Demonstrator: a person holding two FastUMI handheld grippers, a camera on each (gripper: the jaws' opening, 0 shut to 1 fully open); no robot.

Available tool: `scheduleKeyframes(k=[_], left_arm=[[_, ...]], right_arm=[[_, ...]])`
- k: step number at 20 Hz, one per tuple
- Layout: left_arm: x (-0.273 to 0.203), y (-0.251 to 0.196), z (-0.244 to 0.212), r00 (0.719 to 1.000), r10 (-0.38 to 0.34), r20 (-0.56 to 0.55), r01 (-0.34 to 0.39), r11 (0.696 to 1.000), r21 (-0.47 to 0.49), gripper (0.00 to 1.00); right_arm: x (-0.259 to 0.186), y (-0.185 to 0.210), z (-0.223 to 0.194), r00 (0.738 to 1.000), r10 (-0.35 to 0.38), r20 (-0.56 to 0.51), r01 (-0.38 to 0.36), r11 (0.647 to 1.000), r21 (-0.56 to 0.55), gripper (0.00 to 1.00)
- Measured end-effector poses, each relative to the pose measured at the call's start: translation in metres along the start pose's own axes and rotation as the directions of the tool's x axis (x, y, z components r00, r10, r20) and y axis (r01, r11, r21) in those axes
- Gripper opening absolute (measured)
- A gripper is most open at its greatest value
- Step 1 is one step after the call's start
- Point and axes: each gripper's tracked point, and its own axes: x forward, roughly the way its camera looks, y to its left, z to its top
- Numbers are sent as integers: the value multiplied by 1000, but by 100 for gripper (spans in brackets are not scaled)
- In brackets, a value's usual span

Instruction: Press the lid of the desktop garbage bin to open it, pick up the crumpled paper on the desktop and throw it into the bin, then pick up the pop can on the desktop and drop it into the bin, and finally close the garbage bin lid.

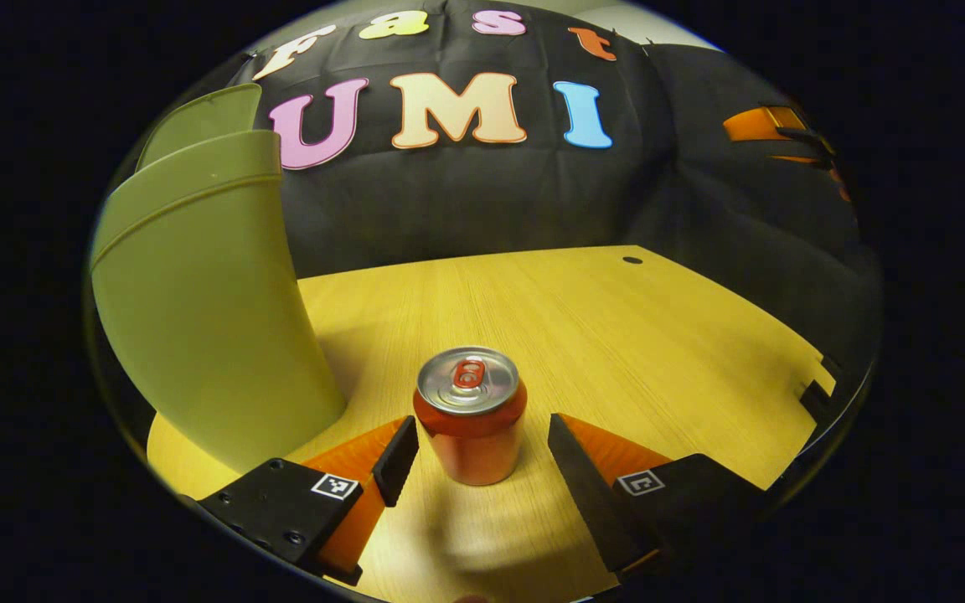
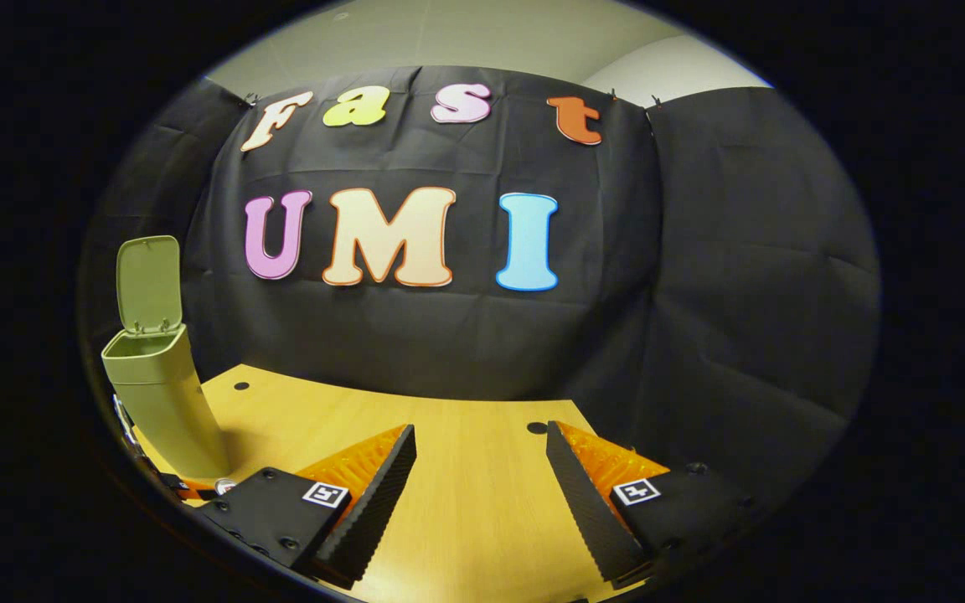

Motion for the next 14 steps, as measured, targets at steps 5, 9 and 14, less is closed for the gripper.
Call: scheduleKeyframes(k=[5, 9, 14], left_arm=[[23, 0, -16, 999, -4, -50, 5, 1000, 23, 96], [18, 6, 8, 1000, 11, -20, -11, 1000, 6, 79], [8, 23, 90, 993, 31, 111, -37, 998, 46, 78]], right_arm=[[-14, -13, -8, 1000, -24, -20, 23, 998, -60, 98], [-20, -3, -15, 1000, -6, -22, 4, 998, -56, 98], [-23, 25, -35, 998, 59, -38, -61, 997, -44, 98]])
